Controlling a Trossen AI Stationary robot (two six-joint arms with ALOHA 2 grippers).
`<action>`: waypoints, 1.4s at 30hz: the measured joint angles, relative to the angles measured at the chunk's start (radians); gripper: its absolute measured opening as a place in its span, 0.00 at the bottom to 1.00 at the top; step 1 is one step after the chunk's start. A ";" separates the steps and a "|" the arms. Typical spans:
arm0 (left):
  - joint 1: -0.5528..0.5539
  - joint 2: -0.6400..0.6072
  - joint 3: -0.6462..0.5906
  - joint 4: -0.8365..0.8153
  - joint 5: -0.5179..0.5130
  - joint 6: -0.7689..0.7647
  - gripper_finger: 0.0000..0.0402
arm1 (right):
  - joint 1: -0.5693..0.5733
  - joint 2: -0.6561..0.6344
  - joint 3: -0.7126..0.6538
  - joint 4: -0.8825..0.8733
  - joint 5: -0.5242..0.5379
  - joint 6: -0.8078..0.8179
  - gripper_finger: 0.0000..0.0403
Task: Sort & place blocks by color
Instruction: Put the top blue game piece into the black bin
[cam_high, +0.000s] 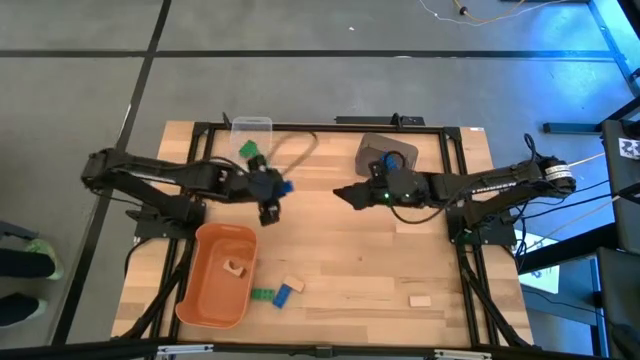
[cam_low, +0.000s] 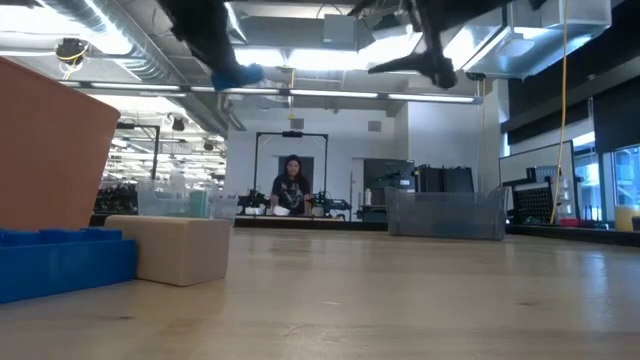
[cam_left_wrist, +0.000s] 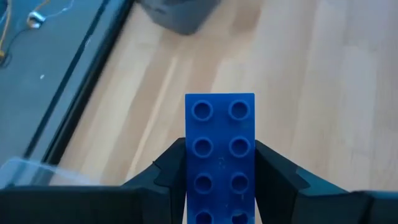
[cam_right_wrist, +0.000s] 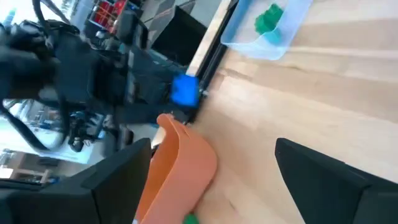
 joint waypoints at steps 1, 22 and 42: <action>-0.008 0.032 0.011 0.001 0.000 0.023 0.32 | -0.011 0.017 0.000 0.021 -0.029 0.019 0.85; -0.019 0.401 0.283 0.040 0.100 0.134 0.32 | -0.031 0.280 0.000 0.273 -0.114 0.123 0.67; -0.002 0.401 0.282 0.077 0.076 0.099 0.42 | -0.032 0.279 -0.001 0.268 -0.137 0.090 0.24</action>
